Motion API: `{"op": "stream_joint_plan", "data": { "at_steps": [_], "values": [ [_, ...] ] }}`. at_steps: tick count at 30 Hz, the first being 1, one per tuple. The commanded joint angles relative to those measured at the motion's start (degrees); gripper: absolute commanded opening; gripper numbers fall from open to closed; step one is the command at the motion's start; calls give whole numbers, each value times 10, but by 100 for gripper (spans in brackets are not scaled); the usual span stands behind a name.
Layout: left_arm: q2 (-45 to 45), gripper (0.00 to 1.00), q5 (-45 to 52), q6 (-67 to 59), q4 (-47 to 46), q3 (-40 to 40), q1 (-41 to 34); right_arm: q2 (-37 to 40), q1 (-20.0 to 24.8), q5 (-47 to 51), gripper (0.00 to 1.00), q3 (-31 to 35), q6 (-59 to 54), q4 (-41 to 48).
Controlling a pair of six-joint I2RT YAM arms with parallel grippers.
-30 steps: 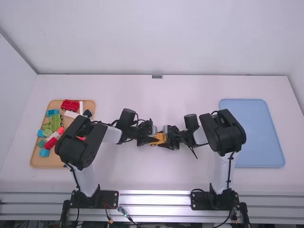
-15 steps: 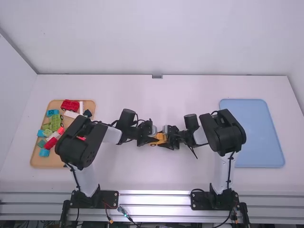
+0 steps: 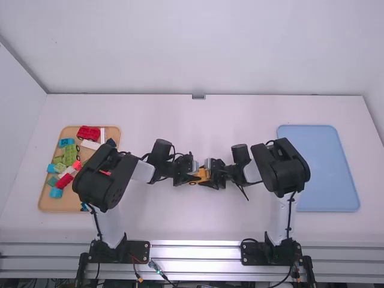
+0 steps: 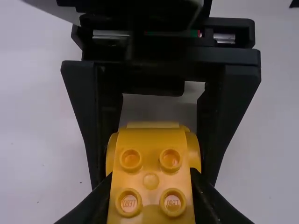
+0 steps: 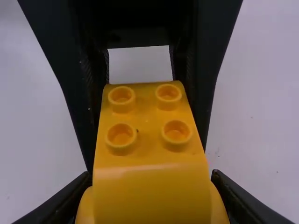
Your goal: Assemble lego blocks to make yellow taxi
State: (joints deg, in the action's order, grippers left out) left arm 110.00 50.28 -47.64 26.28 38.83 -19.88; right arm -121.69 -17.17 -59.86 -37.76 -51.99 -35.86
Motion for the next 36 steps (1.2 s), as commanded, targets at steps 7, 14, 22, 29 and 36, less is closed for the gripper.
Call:
{"op": "stream_joint_plan", "data": {
  "at_steps": [7, 14, 22, 29, 36],
  "values": [
    [27, 38, -31, 2, -17, -27, -3, -6, -1, 16, 52, -2, 12, 2],
    [18, 39, -32, 2, -13, -27, -3, -6, -1, 16, 52, -2, 12, 2],
    [-21, 40, -31, 2, -36, -27, 15, -6, -1, 17, 52, -2, 12, 2],
    [-67, 45, 61, -19, -76, -27, 68, -6, -1, 16, 51, -2, 12, 3],
    [-100, 54, 133, -24, -91, -27, 159, -6, -1, 16, 52, -2, 12, 3]
  ]
}}
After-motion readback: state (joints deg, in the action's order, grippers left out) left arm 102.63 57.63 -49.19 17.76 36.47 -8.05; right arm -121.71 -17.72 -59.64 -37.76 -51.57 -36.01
